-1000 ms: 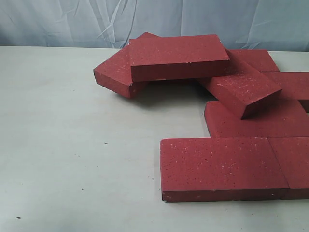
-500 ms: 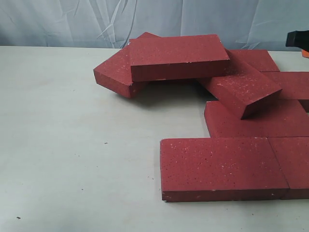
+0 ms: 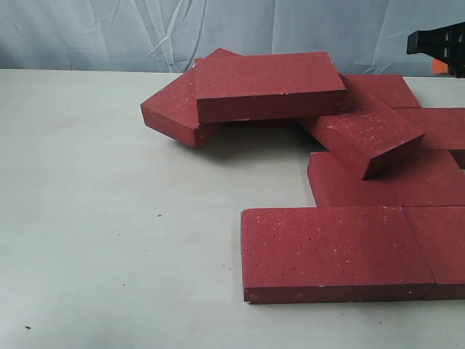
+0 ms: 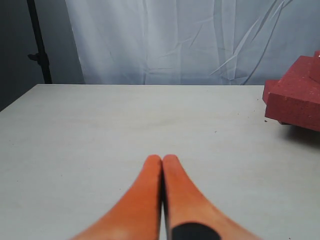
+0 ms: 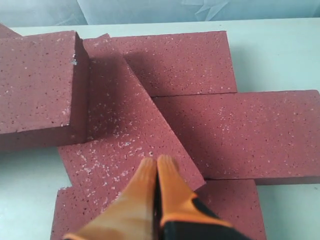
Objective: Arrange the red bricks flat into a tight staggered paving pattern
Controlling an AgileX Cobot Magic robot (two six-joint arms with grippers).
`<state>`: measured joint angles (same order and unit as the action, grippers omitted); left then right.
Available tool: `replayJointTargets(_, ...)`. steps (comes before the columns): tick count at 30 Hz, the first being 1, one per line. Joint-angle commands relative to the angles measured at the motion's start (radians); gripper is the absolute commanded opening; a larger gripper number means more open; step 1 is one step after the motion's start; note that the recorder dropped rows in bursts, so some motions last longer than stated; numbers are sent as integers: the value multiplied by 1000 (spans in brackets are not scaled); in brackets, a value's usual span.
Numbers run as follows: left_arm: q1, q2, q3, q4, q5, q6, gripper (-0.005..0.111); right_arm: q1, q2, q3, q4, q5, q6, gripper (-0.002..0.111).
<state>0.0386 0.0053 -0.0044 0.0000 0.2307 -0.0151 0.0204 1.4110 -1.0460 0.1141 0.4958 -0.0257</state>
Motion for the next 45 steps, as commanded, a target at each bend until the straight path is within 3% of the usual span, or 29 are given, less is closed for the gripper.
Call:
replayJointTargets(1, -2, -5, 4, 0, -7, -2, 0, 1, 1, -7, 2, -12, -7, -1)
replayJointTargets(12, -2, -5, 4, 12, -34, -2, 0, 1, 1, -7, 4, 9, -7, -1)
replayJointTargets(19, -2, -5, 4, 12, -347, -2, 0, 1, 1, -7, 4, 9, -7, -1)
replayJointTargets(23, -2, -5, 4, 12, -434, -2, 0, 1, 1, -7, 9, 9, -7, -1)
replayJointTargets(45, -2, -5, 4, 12, -449, -2, 0, 1, 1, -7, 11, 9, -7, -1)
